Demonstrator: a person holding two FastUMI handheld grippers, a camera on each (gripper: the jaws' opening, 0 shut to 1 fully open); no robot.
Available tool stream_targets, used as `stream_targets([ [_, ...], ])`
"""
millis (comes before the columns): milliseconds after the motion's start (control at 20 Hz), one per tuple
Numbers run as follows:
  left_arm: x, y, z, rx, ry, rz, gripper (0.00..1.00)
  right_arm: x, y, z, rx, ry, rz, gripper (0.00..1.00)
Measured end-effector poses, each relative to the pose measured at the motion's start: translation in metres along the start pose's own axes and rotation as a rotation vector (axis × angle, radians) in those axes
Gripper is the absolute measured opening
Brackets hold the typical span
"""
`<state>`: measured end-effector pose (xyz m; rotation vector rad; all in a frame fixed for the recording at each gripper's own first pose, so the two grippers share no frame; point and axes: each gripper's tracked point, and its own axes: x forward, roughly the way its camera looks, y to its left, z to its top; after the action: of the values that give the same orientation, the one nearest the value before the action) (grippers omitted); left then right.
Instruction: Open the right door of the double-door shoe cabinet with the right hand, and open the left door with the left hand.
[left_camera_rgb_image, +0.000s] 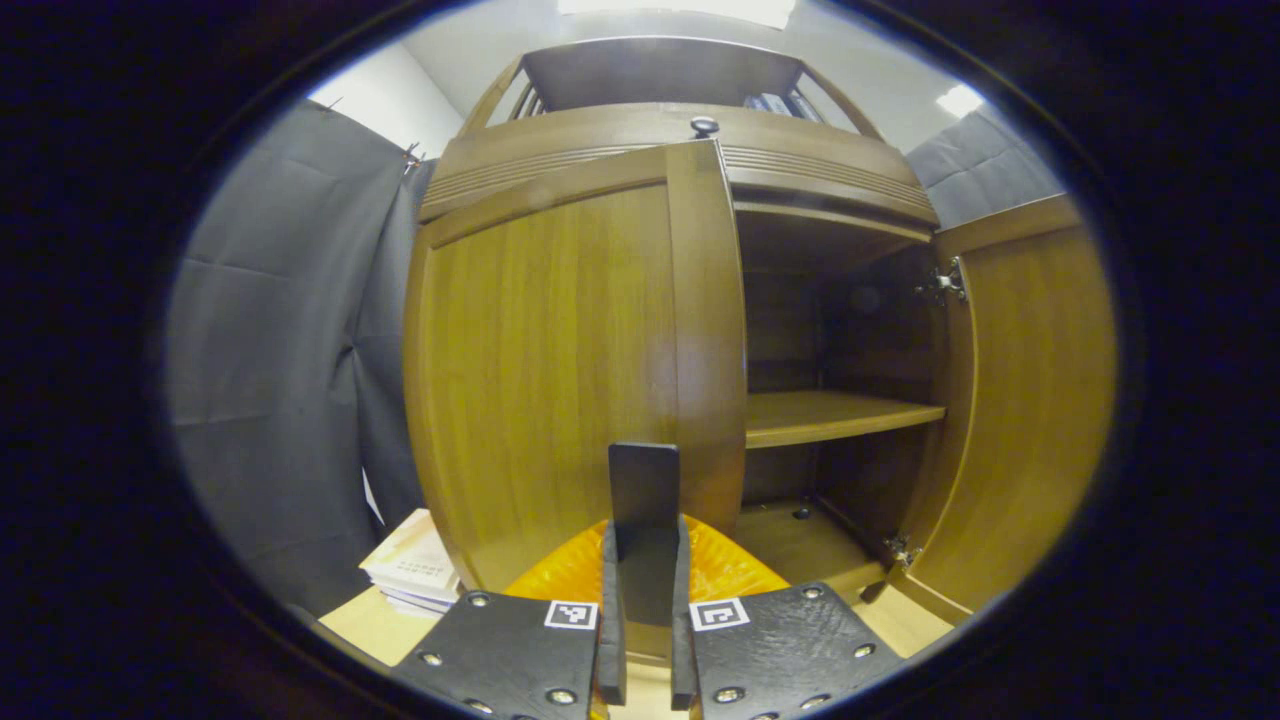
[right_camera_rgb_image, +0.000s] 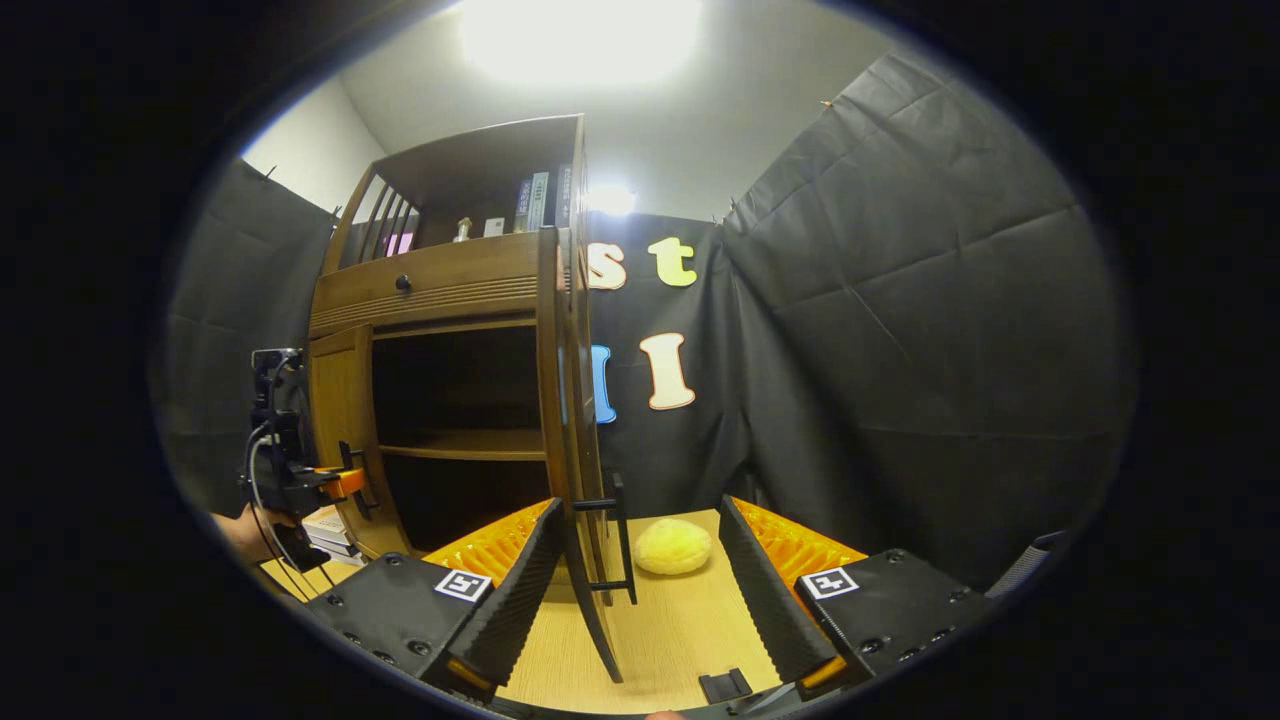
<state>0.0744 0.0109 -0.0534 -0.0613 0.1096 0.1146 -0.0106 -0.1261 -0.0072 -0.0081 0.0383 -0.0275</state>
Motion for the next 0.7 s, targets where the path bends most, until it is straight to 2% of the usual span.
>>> stream_targets([
  [50,-0.005,0.002,0.0,-0.003,0.003,-0.005,0.18,-0.002,0.005,0.0,-0.002,0.0,0.0,0.92],
  [100,-0.011,0.004,0.0,-0.012,0.006,-0.009,0.16,-0.003,0.012,0.001,-0.001,-0.002,0.006,0.96],
  [150,-0.016,0.007,0.0,-0.017,0.005,-0.012,0.22,-0.005,0.019,0.002,-0.004,-0.003,0.012,0.96],
  [350,-0.037,0.02,-0.003,-0.024,0.006,-0.016,0.22,-0.016,0.044,0.005,-0.013,-0.009,0.036,0.96],
  [400,-0.042,0.025,-0.004,-0.03,0.005,-0.02,0.16,-0.018,0.051,0.005,-0.015,-0.01,0.043,0.96],
  [700,-0.064,0.047,-0.005,-0.014,-0.006,-0.02,0.21,-0.025,0.082,0.003,-0.023,-0.005,0.078,0.96],
])
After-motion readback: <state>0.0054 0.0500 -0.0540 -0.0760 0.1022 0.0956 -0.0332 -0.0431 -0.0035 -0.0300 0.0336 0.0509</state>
